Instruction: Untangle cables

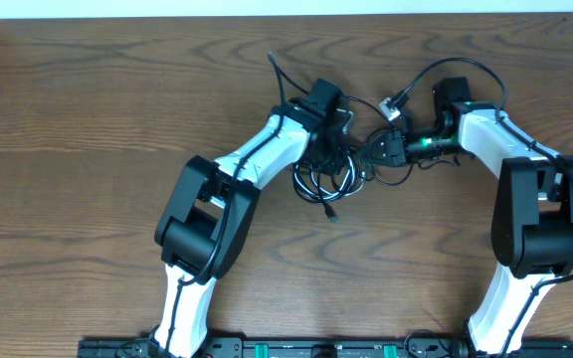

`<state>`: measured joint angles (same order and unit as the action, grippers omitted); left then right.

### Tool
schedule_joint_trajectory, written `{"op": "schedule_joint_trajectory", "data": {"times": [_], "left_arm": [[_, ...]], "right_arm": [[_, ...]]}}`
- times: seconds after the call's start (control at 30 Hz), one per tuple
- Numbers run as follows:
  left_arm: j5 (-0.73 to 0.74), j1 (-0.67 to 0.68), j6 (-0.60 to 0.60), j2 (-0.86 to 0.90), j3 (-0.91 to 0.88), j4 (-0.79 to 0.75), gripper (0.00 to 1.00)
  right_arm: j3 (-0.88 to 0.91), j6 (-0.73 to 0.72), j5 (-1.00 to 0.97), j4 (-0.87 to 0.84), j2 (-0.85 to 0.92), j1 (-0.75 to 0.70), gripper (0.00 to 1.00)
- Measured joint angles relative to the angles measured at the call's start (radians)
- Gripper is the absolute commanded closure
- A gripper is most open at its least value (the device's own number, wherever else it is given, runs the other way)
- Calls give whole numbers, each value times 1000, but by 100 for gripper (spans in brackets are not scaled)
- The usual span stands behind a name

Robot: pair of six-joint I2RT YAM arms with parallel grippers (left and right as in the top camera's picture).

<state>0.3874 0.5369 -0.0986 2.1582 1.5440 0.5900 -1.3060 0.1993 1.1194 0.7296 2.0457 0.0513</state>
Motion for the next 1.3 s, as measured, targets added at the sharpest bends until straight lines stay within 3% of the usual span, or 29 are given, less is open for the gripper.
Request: {"op": "schedule_joint_trajectory", "data": {"times": [0.17, 0.3, 0.53, 0.8, 1.3], "left_arm": [[4, -38, -1, 0, 0, -6, 93], [20, -55, 0, 0, 0, -15, 92], [138, -60, 38, 0, 0, -19, 93], [174, -65, 51, 0, 0, -25, 93], [183, -65, 51, 0, 0, -30, 93]], "right_arm": [[0, 0, 136, 4, 0, -18, 74], [0, -5, 166, 4, 0, -16, 67], [0, -35, -33, -29, 0, -15, 65], [0, -90, -235, -61, 0, -15, 67], [53, -93, -247, -77, 0, 12, 71]]}}
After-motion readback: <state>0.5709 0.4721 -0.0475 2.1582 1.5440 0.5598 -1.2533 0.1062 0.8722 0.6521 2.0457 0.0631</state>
